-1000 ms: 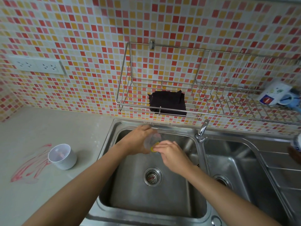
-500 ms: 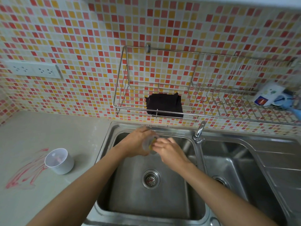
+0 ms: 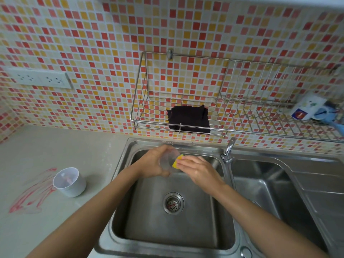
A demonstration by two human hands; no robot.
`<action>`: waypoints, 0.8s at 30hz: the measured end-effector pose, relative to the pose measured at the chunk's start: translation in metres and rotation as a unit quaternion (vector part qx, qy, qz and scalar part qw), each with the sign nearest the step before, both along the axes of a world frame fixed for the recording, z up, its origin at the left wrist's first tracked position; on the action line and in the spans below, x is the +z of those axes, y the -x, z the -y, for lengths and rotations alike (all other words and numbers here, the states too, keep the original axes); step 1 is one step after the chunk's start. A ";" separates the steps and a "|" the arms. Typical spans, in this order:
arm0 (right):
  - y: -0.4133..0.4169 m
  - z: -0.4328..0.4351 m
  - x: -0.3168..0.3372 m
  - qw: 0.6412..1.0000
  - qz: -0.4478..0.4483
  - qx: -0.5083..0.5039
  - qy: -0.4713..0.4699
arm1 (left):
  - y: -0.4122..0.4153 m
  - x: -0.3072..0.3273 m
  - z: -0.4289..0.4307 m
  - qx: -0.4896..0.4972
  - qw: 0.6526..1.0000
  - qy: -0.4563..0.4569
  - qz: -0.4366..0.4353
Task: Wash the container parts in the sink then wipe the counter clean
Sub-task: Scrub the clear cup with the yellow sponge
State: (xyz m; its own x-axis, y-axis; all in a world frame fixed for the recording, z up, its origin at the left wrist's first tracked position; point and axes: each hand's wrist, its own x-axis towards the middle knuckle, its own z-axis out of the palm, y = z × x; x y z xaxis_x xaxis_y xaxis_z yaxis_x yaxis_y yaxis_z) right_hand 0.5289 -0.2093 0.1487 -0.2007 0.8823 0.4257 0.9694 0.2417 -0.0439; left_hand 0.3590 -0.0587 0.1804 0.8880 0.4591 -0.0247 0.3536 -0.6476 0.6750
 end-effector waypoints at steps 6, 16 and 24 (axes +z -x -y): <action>-0.004 0.000 0.007 1.000 0.005 -0.008 -0.002 | -0.004 -0.013 0.012 0.046 0.998 0.034 0.040; 0.019 -0.002 0.005 0.955 -0.256 -0.063 0.137 | -0.004 -0.021 0.010 0.012 0.997 -0.068 0.025; 0.012 -0.004 0.004 0.997 -0.007 -0.052 0.062 | -0.013 -0.001 0.004 -0.039 0.988 -0.150 -0.025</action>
State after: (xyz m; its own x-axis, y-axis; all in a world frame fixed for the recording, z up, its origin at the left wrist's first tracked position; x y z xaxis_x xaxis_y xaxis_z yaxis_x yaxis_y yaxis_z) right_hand 0.5170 -0.2051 0.1527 -0.1001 0.9440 0.3143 0.9879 0.1318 -0.0813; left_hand 0.3717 -0.0630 0.1794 0.9220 0.3829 0.0570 0.3233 -0.8427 0.4305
